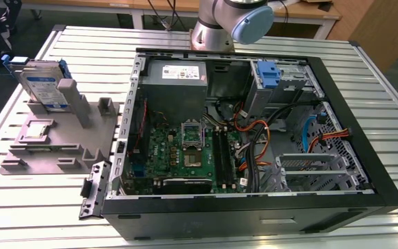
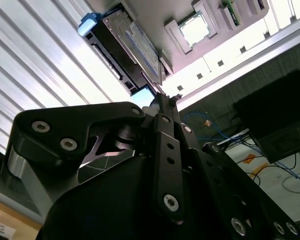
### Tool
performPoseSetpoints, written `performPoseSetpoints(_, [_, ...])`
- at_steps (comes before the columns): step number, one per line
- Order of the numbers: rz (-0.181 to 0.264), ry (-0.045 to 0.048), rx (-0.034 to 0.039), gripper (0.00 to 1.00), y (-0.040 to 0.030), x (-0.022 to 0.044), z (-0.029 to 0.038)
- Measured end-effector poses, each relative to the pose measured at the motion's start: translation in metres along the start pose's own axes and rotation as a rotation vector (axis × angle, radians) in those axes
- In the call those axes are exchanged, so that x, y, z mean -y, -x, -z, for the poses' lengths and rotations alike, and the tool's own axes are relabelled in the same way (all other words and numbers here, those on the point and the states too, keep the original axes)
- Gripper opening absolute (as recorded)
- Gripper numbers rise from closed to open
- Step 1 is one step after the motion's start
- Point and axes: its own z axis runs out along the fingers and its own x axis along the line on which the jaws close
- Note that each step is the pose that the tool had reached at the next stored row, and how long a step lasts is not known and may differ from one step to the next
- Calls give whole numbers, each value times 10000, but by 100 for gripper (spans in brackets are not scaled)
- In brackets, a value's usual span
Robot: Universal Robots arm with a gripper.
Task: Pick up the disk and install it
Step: 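Pick up the disk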
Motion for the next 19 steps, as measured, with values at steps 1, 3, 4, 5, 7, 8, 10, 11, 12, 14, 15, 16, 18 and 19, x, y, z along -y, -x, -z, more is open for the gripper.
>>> performPoseSetpoints(1, [89, 0, -4, 10, 0, 0, 0])
performPoseSetpoints(3, [237, 0, -11, 10, 0, 0, 0])
performPoseSetpoints(4, [268, 0, -12, 10, 0, 0, 0])
performPoseSetpoints(5, [296, 0, -13, 10, 0, 0, 0])
performPoseSetpoints(7, [354, 0, -15, 10, 0, 0, 0])
performPoseSetpoints(8, [385, 0, -16, 10, 0, 0, 0])
performPoseSetpoints(10, [453, 1, -20, 10, 0, 0, 0])
performPoseSetpoints(11, [495, 0, -22, 10, 0, 0, 0])
performPoseSetpoints(12, [545, 1, -24, 10, 0, 0, 0])
performPoseSetpoints(14, [679, 1, -29, 10, 0, 0, 0])
performPoseSetpoints(15, [758, 1, -32, 10, 0, 0, 0])
performPoseSetpoints(16, [844, 1, -36, 10, 0, 0, 0])
performPoseSetpoints(18, [1012, 0, -44, 10, 0, 0, 0])
performPoseSetpoints(19, [1085, 0, -47, 10, 0, 0, 0])
